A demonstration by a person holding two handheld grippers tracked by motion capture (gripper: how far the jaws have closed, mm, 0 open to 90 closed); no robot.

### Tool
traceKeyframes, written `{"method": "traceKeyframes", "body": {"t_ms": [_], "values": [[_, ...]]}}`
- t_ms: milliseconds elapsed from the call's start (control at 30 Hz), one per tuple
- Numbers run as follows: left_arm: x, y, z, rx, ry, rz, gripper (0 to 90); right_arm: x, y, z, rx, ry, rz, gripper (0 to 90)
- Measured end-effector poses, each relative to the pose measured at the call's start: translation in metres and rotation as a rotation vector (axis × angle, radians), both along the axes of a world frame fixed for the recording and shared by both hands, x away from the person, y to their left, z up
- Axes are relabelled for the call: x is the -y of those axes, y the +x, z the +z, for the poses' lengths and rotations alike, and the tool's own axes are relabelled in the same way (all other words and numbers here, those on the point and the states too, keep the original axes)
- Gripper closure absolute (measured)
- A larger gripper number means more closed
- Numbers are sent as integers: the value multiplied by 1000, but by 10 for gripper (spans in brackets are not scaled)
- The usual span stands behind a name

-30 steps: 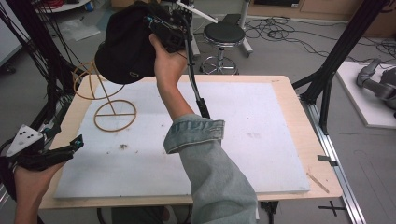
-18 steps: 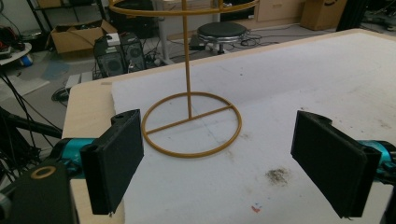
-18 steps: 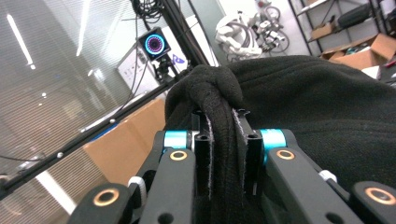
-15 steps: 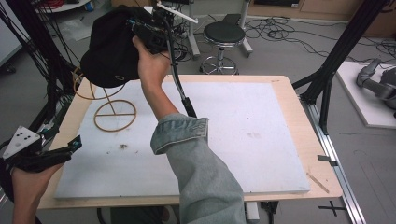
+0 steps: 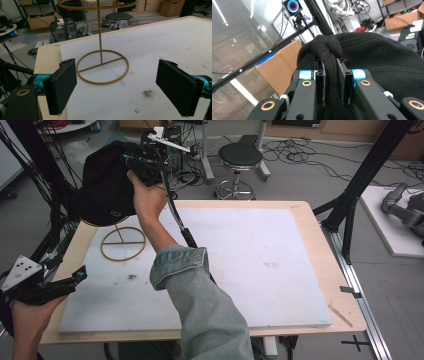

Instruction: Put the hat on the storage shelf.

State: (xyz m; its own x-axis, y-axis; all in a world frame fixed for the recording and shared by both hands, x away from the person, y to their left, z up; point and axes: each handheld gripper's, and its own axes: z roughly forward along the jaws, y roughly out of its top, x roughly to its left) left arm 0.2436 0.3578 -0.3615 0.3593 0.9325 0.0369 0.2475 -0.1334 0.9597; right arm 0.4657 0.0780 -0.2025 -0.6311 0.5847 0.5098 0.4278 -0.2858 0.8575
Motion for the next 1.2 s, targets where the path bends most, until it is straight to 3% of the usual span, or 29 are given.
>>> {"method": "traceKeyframes", "body": {"t_ms": [567, 1200], "values": [[1, -1, 1, 6, 0, -6, 173, -41, 6, -33, -38, -72, 42, 776], [1, 0, 1, 4, 3, -13, 172, -63, 7, -51, -42, -149, 56, 690]]}}
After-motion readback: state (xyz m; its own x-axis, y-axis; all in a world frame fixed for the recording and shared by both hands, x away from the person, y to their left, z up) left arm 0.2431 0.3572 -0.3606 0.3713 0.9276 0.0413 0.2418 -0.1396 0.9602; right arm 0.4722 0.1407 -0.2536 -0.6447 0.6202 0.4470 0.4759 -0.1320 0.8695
